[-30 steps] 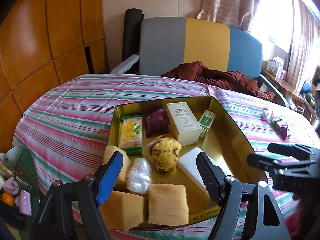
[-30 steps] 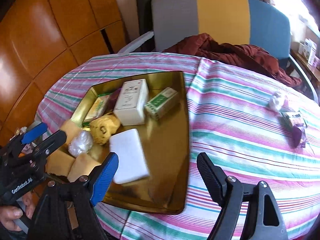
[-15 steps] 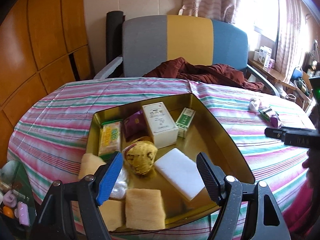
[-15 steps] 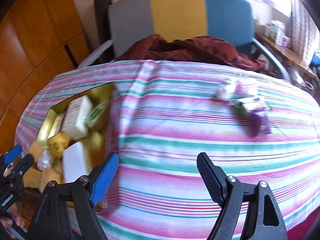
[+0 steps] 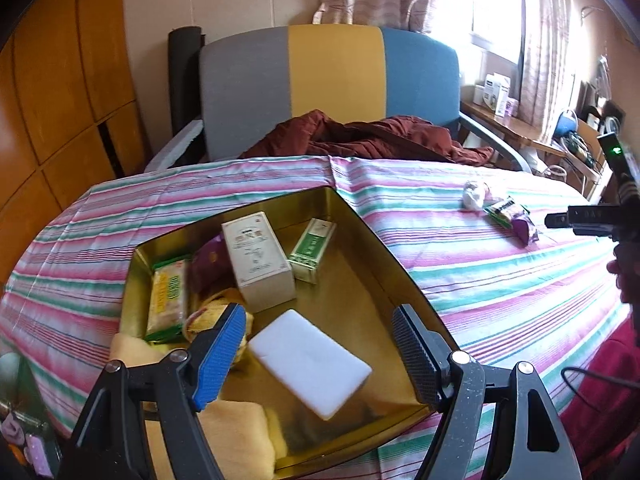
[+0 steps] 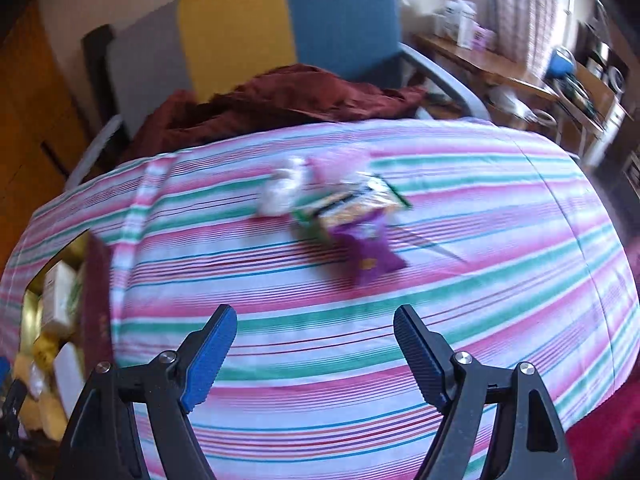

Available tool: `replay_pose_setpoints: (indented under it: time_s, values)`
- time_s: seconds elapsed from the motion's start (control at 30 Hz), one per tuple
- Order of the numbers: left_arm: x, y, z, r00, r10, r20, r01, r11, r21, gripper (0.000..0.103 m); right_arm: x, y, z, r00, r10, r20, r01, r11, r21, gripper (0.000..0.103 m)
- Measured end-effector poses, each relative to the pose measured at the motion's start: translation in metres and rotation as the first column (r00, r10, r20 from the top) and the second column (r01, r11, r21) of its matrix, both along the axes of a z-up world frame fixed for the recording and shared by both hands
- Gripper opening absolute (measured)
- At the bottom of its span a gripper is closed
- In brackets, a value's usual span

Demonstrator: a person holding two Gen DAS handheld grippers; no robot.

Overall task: Organize objects
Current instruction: 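Move both tools back toward the remaining packets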

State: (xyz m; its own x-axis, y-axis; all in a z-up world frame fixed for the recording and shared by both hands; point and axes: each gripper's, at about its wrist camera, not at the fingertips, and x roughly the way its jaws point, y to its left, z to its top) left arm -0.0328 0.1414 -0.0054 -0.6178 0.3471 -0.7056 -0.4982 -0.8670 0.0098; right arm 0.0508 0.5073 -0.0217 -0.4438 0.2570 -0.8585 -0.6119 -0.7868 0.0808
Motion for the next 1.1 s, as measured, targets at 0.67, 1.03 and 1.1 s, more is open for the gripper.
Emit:
replay_pose_setpoints:
  time_s: [0.67,1.03,1.1]
  values:
    - [-0.022,0.031,-0.012,0.998,-0.04,0.054,0.04,0.999,-0.008,0.077,-0.029,0.108,-0.04,0.966,-0.257,0.021,0.256,0.949,-0.182,0.082]
    - [-0.038,0.051,-0.009,0.996,-0.071,0.057,0.071,0.997,-0.008,0.077,-0.058,0.09,-0.069,0.992,-0.022,0.127,0.041,0.989,-0.144,0.078]
    - [-0.04,0.057,-0.006,0.995,-0.079,0.057,0.08,0.997,-0.004,0.077,-0.058,0.088,-0.074,0.991,-0.007,0.133,0.025,0.99,-0.139,0.043]
